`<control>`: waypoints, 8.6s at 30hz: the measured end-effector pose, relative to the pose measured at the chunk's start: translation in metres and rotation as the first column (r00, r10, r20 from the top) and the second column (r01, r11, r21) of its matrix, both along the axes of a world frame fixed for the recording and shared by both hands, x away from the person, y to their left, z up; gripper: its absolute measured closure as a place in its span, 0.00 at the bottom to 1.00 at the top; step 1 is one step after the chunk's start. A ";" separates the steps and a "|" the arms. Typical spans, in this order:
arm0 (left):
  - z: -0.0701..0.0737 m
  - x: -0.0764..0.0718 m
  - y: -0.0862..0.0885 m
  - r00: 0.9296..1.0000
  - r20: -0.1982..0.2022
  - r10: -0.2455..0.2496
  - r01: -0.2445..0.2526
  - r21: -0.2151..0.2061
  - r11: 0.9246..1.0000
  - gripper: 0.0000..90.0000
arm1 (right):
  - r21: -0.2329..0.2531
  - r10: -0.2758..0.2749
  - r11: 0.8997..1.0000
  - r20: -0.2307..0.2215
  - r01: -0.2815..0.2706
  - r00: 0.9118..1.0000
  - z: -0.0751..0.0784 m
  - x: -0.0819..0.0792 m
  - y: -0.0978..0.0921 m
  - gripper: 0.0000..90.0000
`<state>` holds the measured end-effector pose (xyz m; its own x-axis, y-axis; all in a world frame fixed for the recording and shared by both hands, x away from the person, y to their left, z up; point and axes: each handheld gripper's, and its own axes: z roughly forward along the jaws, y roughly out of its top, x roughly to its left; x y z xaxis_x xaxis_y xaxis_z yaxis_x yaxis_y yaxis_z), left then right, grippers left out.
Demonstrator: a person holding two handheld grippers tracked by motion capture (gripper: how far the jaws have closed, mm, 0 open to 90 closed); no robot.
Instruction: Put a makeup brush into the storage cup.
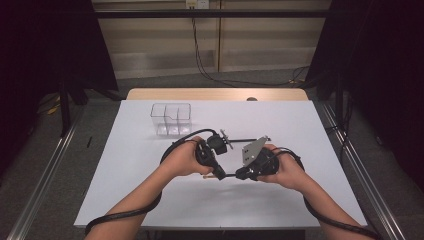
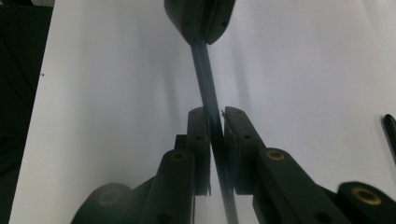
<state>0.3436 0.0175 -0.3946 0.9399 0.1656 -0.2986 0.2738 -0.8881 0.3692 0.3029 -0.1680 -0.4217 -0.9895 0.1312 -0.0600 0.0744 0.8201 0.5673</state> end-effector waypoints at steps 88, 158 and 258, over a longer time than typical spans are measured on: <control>-0.009 0.003 0.070 0.930 0.082 0.358 -0.173 -0.761 0.625 0.07 | 0.453 -0.193 0.868 -0.075 0.206 0.978 -0.008 -0.001 -0.014 0.94; -0.013 -0.004 0.069 0.919 0.028 0.393 -0.185 -0.850 0.493 0.93 | 0.610 -0.295 0.721 -0.160 0.330 0.942 -0.013 0.004 0.015 0.93; 0.000 0.004 0.102 0.856 0.122 0.502 -0.167 -0.854 0.492 0.93 | 0.619 -0.402 0.693 -0.095 0.371 0.911 -0.019 -0.019 -0.063 0.05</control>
<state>0.3479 0.1194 -0.3948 0.9230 0.3413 -0.1779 0.2024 -0.0371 0.9786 0.2839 -0.2309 -0.4405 -0.8416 0.5246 0.1288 0.2680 0.1984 0.9428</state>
